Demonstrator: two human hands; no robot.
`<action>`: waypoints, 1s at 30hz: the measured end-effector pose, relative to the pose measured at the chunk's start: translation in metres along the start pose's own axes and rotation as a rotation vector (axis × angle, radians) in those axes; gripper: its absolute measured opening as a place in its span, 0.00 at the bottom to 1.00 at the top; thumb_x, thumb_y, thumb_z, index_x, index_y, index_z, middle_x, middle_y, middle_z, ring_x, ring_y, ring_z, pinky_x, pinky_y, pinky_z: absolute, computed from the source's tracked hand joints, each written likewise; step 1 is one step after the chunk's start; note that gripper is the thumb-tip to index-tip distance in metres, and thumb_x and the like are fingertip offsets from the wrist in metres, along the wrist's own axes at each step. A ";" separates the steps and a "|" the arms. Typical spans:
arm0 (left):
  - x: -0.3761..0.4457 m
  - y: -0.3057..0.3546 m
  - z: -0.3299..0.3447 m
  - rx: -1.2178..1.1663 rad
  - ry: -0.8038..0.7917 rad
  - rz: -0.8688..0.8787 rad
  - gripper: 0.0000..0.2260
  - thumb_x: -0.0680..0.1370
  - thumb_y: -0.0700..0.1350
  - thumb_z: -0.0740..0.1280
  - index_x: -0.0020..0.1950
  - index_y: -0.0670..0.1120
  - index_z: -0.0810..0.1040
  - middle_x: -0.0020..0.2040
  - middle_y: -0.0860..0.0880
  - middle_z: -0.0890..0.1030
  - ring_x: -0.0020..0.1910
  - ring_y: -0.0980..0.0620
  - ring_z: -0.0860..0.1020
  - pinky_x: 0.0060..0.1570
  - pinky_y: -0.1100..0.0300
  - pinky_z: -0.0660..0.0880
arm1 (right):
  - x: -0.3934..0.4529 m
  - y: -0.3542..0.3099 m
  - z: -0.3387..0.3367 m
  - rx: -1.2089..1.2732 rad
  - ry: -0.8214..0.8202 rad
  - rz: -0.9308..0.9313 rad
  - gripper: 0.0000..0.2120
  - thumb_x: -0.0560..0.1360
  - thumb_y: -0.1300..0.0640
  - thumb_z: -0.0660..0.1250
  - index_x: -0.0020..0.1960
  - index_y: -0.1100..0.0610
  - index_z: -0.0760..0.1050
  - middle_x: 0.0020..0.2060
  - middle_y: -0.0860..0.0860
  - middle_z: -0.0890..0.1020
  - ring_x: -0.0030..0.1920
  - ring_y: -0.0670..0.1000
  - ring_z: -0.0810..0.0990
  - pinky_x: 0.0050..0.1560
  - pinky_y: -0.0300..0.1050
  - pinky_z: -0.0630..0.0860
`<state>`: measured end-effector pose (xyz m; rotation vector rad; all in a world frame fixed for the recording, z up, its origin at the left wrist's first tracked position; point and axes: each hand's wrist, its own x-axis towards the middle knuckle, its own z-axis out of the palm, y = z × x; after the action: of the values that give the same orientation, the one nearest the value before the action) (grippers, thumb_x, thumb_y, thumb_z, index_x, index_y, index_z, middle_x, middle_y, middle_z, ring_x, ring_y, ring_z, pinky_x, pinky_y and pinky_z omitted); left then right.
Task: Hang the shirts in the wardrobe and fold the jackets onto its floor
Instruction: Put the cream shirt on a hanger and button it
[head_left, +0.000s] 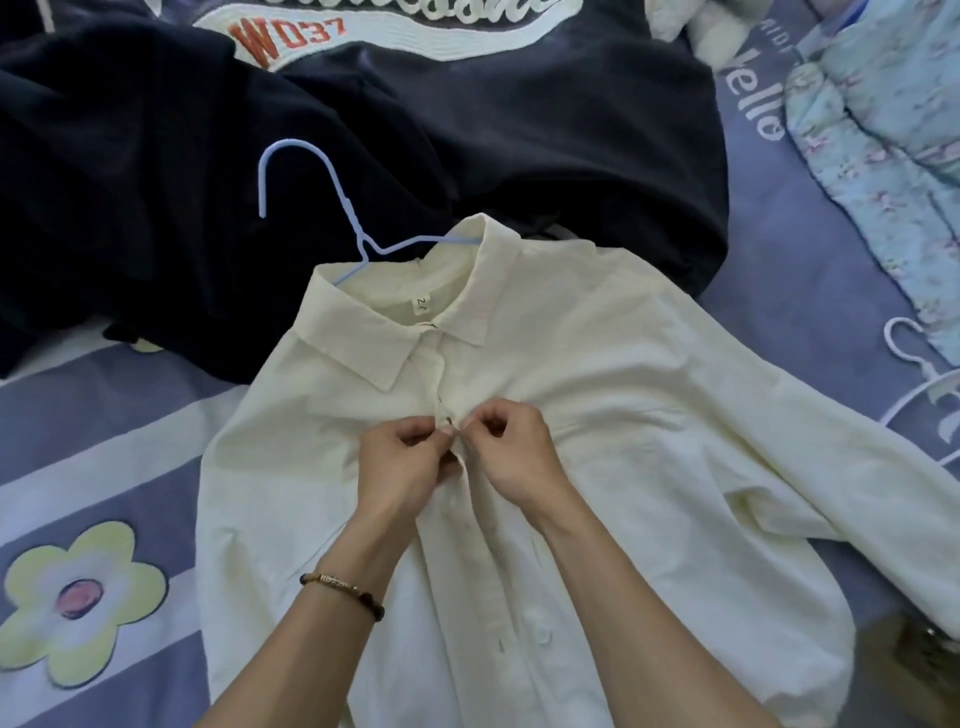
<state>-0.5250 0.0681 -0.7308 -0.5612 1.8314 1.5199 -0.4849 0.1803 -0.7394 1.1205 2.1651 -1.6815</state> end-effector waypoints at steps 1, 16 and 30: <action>-0.003 0.002 0.003 -0.017 0.001 0.003 0.07 0.77 0.35 0.70 0.39 0.35 0.81 0.32 0.43 0.80 0.34 0.49 0.78 0.41 0.56 0.77 | -0.003 0.001 -0.003 0.023 -0.005 -0.002 0.07 0.75 0.60 0.68 0.39 0.56 0.79 0.33 0.46 0.80 0.34 0.41 0.77 0.38 0.34 0.73; 0.003 0.012 -0.005 0.045 -0.129 0.036 0.06 0.78 0.33 0.68 0.42 0.35 0.81 0.38 0.38 0.84 0.39 0.45 0.85 0.42 0.61 0.82 | -0.008 0.002 0.001 -0.039 0.077 -0.076 0.05 0.75 0.62 0.67 0.42 0.56 0.80 0.35 0.49 0.83 0.37 0.44 0.81 0.40 0.38 0.78; 0.006 0.013 -0.005 0.066 -0.119 0.045 0.06 0.75 0.34 0.72 0.38 0.38 0.81 0.33 0.39 0.82 0.33 0.51 0.80 0.37 0.63 0.78 | -0.005 -0.001 -0.005 -0.200 0.012 -0.221 0.04 0.74 0.60 0.69 0.42 0.58 0.81 0.33 0.50 0.83 0.36 0.49 0.81 0.41 0.48 0.78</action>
<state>-0.5390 0.0662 -0.7260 -0.3926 1.8058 1.4842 -0.4809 0.1826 -0.7339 0.8687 2.4776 -1.4967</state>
